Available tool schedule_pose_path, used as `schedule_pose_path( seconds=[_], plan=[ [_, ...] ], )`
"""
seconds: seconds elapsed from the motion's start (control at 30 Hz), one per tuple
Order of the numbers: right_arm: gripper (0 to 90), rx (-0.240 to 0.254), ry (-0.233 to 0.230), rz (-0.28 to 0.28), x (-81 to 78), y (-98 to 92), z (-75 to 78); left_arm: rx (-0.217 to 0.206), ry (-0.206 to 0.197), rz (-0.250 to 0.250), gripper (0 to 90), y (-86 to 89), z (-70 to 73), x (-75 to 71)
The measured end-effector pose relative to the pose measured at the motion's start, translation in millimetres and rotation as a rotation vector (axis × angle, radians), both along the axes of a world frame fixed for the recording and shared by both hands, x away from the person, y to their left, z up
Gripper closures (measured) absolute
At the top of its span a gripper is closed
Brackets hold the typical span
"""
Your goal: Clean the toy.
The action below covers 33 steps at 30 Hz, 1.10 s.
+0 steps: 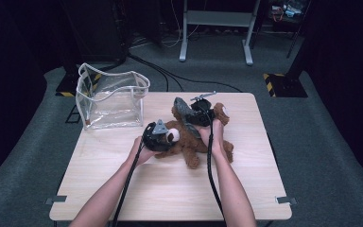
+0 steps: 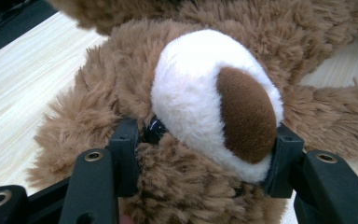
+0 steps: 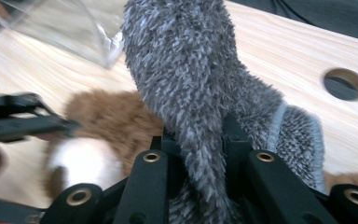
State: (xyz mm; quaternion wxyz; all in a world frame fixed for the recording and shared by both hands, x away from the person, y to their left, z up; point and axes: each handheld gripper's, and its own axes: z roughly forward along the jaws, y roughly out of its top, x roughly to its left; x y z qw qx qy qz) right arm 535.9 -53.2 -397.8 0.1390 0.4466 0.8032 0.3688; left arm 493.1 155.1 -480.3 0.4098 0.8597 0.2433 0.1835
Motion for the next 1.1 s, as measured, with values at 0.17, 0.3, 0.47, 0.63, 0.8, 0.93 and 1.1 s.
schedule_pose_path(
  seconds=[0.17, 0.3, 0.47, 0.63, 0.8, 0.93, 1.1],
  plan=[
    [76.4, 0.005, -0.065, -0.051, -7.5, -15.9, 12.0, 0.003, 0.002, -0.007, 43.9, 0.5, 0.3, 0.6],
    [76.4, -0.061, -0.098, -0.171, -12.7, -26.4, 19.9, 0.002, 0.003, -0.005, 43.9, 0.5, 0.2, 0.7],
    [76.4, -0.073, -0.05, -0.156, -6.8, -24.3, 5.1, 0.005, 0.004, -0.004, 43.9, 0.1, 0.3, 0.1],
    [76.3, -0.014, 0.027, -0.028, -3.8, -18.6, -3.8, 0.009, 0.002, -0.004, 43.9, 0.1, 0.4, -0.5],
    [76.2, -0.085, -0.068, -0.124, -6.3, -19.5, 7.0, 0.002, 0.0, -0.005, 43.9, 0.2, -0.2, 0.0],
    [76.4, -0.204, -0.049, -0.126, -0.4, -15.9, -0.1, 0.01, -0.002, -0.001, 43.9, -0.3, 0.2, -1.1],
    [76.6, -0.234, -0.042, -0.214, 8.7, -35.2, 1.0, 0.011, -0.003, -0.003, 43.8, -0.3, 0.2, -1.2]
  ],
)
